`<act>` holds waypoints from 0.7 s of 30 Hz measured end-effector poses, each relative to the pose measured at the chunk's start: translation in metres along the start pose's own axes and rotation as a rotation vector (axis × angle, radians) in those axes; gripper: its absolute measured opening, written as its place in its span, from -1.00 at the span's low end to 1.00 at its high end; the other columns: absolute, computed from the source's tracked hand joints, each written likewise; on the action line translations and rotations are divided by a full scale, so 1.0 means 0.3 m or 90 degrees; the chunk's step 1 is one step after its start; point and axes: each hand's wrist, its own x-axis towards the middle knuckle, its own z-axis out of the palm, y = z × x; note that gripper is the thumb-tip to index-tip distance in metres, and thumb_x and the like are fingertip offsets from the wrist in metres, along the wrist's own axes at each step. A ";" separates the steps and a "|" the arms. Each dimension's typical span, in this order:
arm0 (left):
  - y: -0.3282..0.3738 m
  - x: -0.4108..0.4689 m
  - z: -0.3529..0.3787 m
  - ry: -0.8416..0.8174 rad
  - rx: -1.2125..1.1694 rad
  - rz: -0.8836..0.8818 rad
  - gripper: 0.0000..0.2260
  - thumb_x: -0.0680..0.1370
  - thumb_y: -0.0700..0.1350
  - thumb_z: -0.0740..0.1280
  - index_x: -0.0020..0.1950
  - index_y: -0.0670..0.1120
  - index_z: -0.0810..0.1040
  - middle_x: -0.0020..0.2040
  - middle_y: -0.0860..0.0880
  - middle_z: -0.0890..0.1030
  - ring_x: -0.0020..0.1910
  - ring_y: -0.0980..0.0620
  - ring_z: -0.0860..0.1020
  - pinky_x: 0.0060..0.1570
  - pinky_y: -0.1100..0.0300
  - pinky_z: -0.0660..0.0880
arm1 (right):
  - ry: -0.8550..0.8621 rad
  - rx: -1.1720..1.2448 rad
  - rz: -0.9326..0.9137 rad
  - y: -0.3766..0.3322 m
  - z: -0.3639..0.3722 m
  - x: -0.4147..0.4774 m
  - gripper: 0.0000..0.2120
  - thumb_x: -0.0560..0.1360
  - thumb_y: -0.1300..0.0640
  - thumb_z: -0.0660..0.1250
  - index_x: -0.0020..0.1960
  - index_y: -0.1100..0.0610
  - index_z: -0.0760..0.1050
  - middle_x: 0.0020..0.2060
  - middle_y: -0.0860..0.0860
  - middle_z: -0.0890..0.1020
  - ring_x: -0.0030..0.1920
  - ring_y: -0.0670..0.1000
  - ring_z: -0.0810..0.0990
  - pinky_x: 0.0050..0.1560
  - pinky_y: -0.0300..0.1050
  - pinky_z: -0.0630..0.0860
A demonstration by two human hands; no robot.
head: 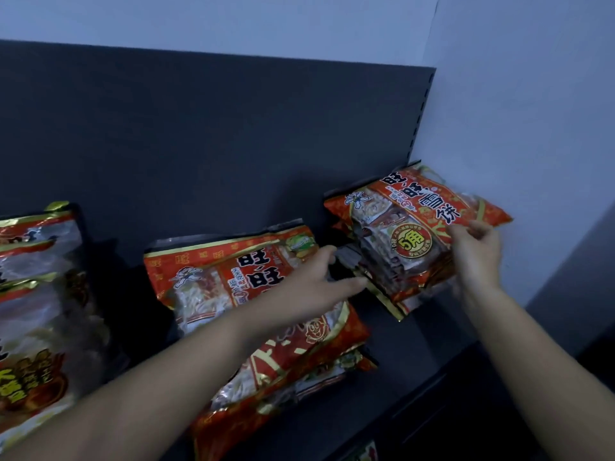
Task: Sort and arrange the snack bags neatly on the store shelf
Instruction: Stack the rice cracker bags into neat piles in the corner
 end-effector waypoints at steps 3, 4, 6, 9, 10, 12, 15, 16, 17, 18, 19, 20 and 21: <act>0.067 0.159 0.049 -0.016 -0.068 -0.111 -0.29 0.54 0.16 0.30 0.54 -0.05 0.03 0.52 -0.01 0.20 0.39 0.00 0.30 0.16 0.21 0.31 | 0.043 -0.031 0.062 0.044 -0.019 0.037 -0.44 0.10 -0.14 0.49 0.03 -0.09 0.39 0.22 0.06 0.42 0.16 0.08 0.52 0.17 0.11 0.52; 0.083 0.207 0.065 -0.005 -0.080 -0.134 -0.27 0.54 0.16 0.30 0.54 -0.09 0.02 0.52 -0.04 0.20 0.42 -0.03 0.28 0.15 0.21 0.29 | 0.046 -0.029 0.086 0.054 -0.017 0.039 -0.34 0.16 -0.10 0.52 0.18 -0.02 0.36 0.27 0.06 0.35 0.20 0.06 0.47 0.22 0.10 0.48; 0.106 0.291 0.101 0.003 -0.124 -0.175 -0.26 0.53 0.16 0.31 0.54 -0.12 0.03 0.51 -0.06 0.22 0.45 -0.06 0.24 0.21 0.16 0.25 | 0.033 0.029 0.162 0.078 -0.015 0.043 -0.21 0.27 -0.01 0.53 0.38 0.09 0.22 0.31 0.06 0.34 0.24 0.06 0.44 0.24 0.13 0.44; 0.131 0.379 0.156 -0.014 -0.249 -0.232 -0.40 0.54 0.15 0.30 0.49 -0.08 0.24 0.48 -0.07 0.30 0.45 -0.06 0.26 0.32 0.09 0.22 | -0.039 0.121 0.266 0.109 -0.013 0.052 -0.17 0.26 -0.09 0.54 0.41 0.07 0.25 0.23 0.04 0.53 0.20 0.11 0.52 0.24 0.24 0.43; 0.137 0.396 0.173 -0.021 -0.303 -0.253 -0.44 0.54 0.15 0.30 0.45 -0.07 0.30 0.45 -0.08 0.35 0.42 -0.07 0.31 0.26 0.09 0.27 | -0.047 0.139 0.286 0.119 -0.014 0.058 -0.17 0.25 -0.10 0.54 0.41 0.07 0.27 0.21 0.04 0.55 0.18 0.11 0.53 0.23 0.23 0.43; 0.142 0.414 0.201 -0.032 -0.390 -0.286 -0.47 0.51 0.19 0.31 0.39 -0.05 0.37 0.33 -0.08 0.47 0.32 -0.09 0.41 0.10 0.08 0.34 | -0.074 0.175 0.338 0.123 -0.010 0.070 -0.21 0.25 -0.12 0.55 0.38 0.06 0.33 0.19 0.06 0.58 0.14 0.11 0.56 0.18 0.21 0.47; 0.117 0.441 0.227 -0.029 -0.445 -0.309 -0.46 0.44 0.26 0.35 0.28 -0.04 0.42 0.26 -0.10 0.51 0.09 -0.07 0.51 0.09 0.05 0.40 | -0.142 0.246 0.422 0.092 -0.001 0.079 -0.51 0.41 -0.06 0.45 0.23 0.15 0.46 0.07 0.13 0.61 0.07 0.15 0.58 0.11 0.16 0.49; 0.108 0.447 0.229 -0.028 -0.458 -0.320 -0.41 0.41 0.29 0.37 0.28 -0.06 0.43 0.25 -0.12 0.52 0.06 -0.07 0.51 0.13 0.03 0.42 | -0.157 0.277 0.442 0.078 0.004 0.085 -0.64 0.47 -0.02 0.39 0.16 0.18 0.49 0.01 0.15 0.62 0.03 0.16 0.59 0.09 0.16 0.47; 0.102 0.453 0.230 -0.032 -0.474 -0.330 -0.37 0.38 0.31 0.38 0.29 -0.07 0.44 0.21 -0.13 0.54 0.06 -0.08 0.52 0.16 0.00 0.43 | -0.160 0.296 0.456 0.058 0.009 0.087 -0.71 0.50 0.01 0.35 0.10 0.20 0.51 -0.04 0.16 0.62 -0.01 0.16 0.59 0.07 0.15 0.46; 0.101 0.457 0.229 -0.039 -0.491 -0.335 -0.34 0.37 0.32 0.38 0.29 -0.09 0.45 0.15 -0.14 0.56 0.05 -0.09 0.53 0.14 -0.02 0.45 | -0.161 0.311 0.458 0.040 0.012 0.086 -0.73 0.52 0.02 0.33 0.08 0.21 0.52 -0.05 0.17 0.63 -0.03 0.16 0.59 0.05 0.14 0.47; 0.108 0.458 0.225 -0.047 -0.510 -0.334 -0.35 0.36 0.32 0.39 0.27 -0.10 0.46 0.10 -0.14 0.57 0.03 -0.11 0.54 0.07 -0.02 0.47 | -0.157 0.324 0.449 0.027 0.014 0.085 -0.73 0.52 0.02 0.33 0.08 0.21 0.53 -0.05 0.16 0.64 -0.02 0.16 0.60 0.03 0.13 0.49; 0.114 0.462 0.220 -0.047 -0.527 -0.328 -0.38 0.37 0.30 0.39 0.23 -0.10 0.46 0.06 -0.14 0.57 0.01 -0.12 0.54 0.01 -0.02 0.48 | -0.152 0.348 0.432 0.022 0.014 0.086 -0.71 0.51 0.00 0.32 0.08 0.20 0.54 -0.05 0.16 0.65 -0.01 0.16 0.60 0.04 0.12 0.50; 0.122 0.466 0.213 -0.039 -0.540 -0.318 -0.43 0.37 0.28 0.40 0.19 -0.09 0.47 0.04 -0.14 0.57 0.00 -0.12 0.54 -0.03 -0.02 0.48 | -0.145 0.367 0.413 0.021 0.009 0.087 -0.68 0.50 -0.04 0.31 0.10 0.18 0.53 -0.03 0.15 0.65 0.02 0.15 0.60 0.09 0.12 0.50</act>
